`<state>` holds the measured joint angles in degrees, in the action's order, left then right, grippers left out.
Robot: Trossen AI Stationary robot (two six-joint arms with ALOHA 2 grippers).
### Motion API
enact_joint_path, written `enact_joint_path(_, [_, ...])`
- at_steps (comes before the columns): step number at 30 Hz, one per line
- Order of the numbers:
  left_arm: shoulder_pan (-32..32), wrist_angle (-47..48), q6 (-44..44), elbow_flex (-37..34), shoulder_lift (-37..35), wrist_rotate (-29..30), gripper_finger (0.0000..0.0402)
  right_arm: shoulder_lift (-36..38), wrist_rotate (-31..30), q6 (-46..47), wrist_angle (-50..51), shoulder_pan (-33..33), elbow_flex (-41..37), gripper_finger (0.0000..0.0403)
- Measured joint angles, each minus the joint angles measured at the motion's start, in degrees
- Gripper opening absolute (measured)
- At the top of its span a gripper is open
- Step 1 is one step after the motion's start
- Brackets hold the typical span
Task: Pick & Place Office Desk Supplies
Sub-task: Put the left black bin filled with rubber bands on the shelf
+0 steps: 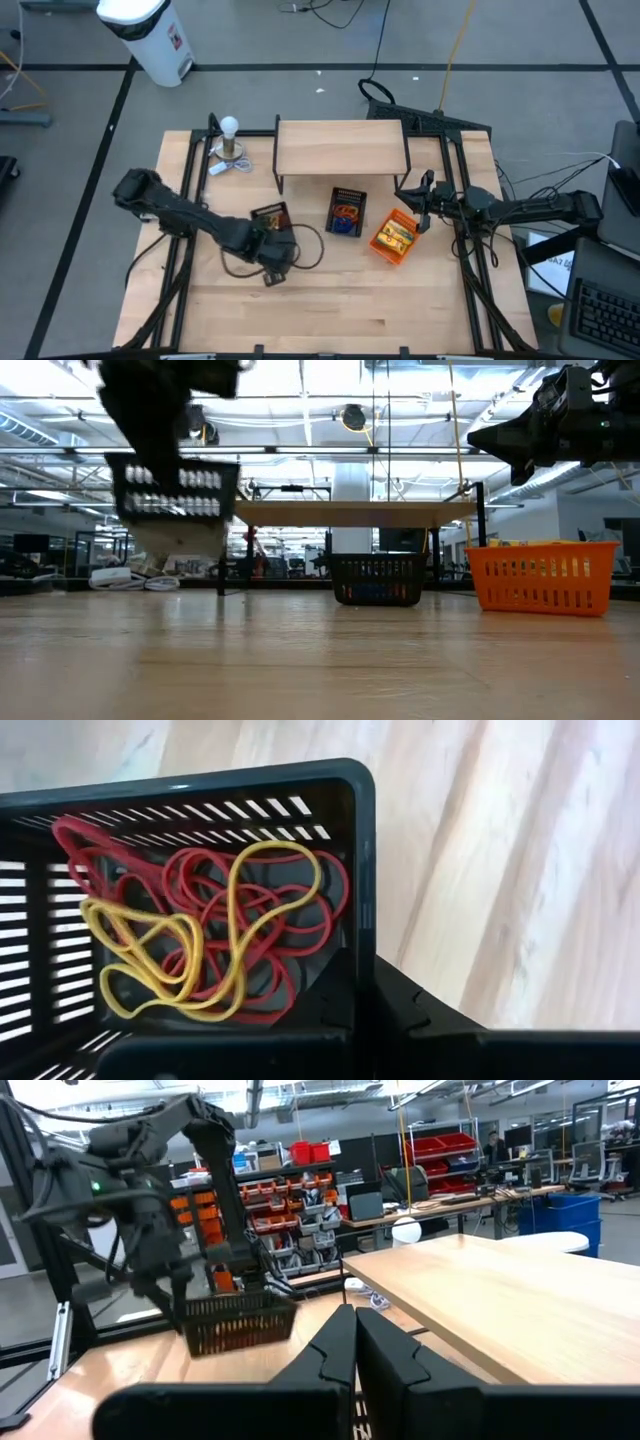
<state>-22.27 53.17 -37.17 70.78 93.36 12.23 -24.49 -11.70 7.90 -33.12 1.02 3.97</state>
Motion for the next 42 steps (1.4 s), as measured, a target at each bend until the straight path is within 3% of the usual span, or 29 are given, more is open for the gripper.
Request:
enact_joint_path(7, [-4.5,6.4,3.0,0.0,-4.7,1.2,0.0002,0.0,0.0,0.0,0.0,0.0,0.0,0.0])
enact_joint_path(13, [-7.4,14.4,1.1,0.0,-6.9,6.6,0.0001,0.0,0.0,0.4,0.0,0.0,0.0,0.0])
enact_joint_path(22, [-9.4,14.2,7.5,0.0,-11.1,9.8,0.0001,0.0,0.0,0.4,0.0,0.0,0.0,0.0])
enact_joint_path(30, [-6.7,13.8,12.4,1.3,-13.3,10.2,0.0001,-0.7,-0.1,0.4,0.0,0.0,0.0,0.0])
enact_joint_path(42, [2.8,14.8,28.3,17.1,-12.8,12.8,0.0,-1.0,-0.2,0.4,-0.1,0.0,0.0,0.0])
